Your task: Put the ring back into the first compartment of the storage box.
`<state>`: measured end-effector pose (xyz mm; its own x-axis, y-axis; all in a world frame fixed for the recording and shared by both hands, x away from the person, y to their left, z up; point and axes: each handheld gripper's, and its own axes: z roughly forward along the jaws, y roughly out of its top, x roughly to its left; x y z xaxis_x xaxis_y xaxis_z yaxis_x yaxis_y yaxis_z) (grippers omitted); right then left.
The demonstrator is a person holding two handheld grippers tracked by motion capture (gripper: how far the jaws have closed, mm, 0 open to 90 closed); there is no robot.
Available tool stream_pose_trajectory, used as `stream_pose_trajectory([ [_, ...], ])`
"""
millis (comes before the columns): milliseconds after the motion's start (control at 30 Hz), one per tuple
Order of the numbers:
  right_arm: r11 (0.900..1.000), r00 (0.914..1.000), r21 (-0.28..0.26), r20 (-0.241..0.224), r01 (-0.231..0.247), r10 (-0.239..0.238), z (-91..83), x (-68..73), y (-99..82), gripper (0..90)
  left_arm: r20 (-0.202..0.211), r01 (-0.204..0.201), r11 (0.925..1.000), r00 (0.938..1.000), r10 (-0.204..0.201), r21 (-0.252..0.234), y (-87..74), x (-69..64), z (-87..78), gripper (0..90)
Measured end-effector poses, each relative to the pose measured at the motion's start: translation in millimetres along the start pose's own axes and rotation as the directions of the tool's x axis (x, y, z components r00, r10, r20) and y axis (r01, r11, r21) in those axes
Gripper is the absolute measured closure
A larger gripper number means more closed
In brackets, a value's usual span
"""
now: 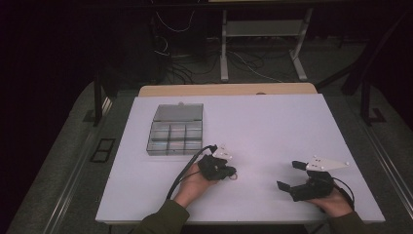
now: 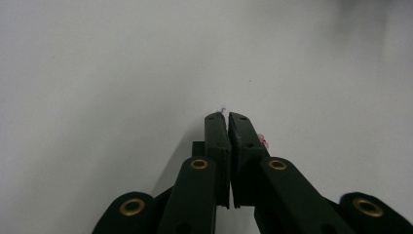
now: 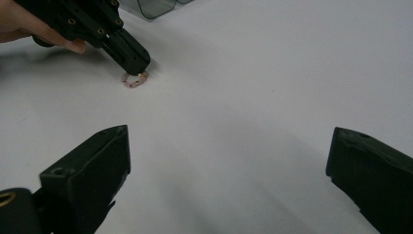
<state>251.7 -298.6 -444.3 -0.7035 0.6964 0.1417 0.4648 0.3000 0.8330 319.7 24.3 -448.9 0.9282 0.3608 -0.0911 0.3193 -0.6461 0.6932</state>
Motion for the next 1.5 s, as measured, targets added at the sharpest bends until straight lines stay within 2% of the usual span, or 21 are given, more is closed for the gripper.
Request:
stream_pose_trajectory([
  [133, 1.0000, 1.0000, -0.001, -0.001, 0.001, -0.001, -0.1, 0.0, 0.1, 2.3, 0.014, 0.002, 1.0000, 0.9999, -0.002, -0.006, -0.2, 0.2, -0.9, 87.6],
  [567, 1.0000, 1.0000, -0.003, -0.002, 0.003, -0.003, 0.0, 0.0, 0.2, 2.3, 0.023, -0.001, 0.9983, 0.9997, 0.002, -0.059, 2.3, -0.3, -10.4, 87.7],
  [767, 0.9999, 1.0000, -0.010, -0.002, -0.003, 0.003, 0.5, 0.2, 0.1, 2.3, 0.025, 0.015, 0.9958, 0.9996, -0.013, -0.090, 2.5, 1.1, -16.2, 87.7],
  [1500, 1.0000, 1.0000, -0.006, -0.005, 0.002, -0.002, 4.1, 2.0, 0.0, 2.3, 0.048, 0.006, 0.9845, 0.9989, 0.002, -0.175, 1.4, 8.7, -44.8, 87.6],
])
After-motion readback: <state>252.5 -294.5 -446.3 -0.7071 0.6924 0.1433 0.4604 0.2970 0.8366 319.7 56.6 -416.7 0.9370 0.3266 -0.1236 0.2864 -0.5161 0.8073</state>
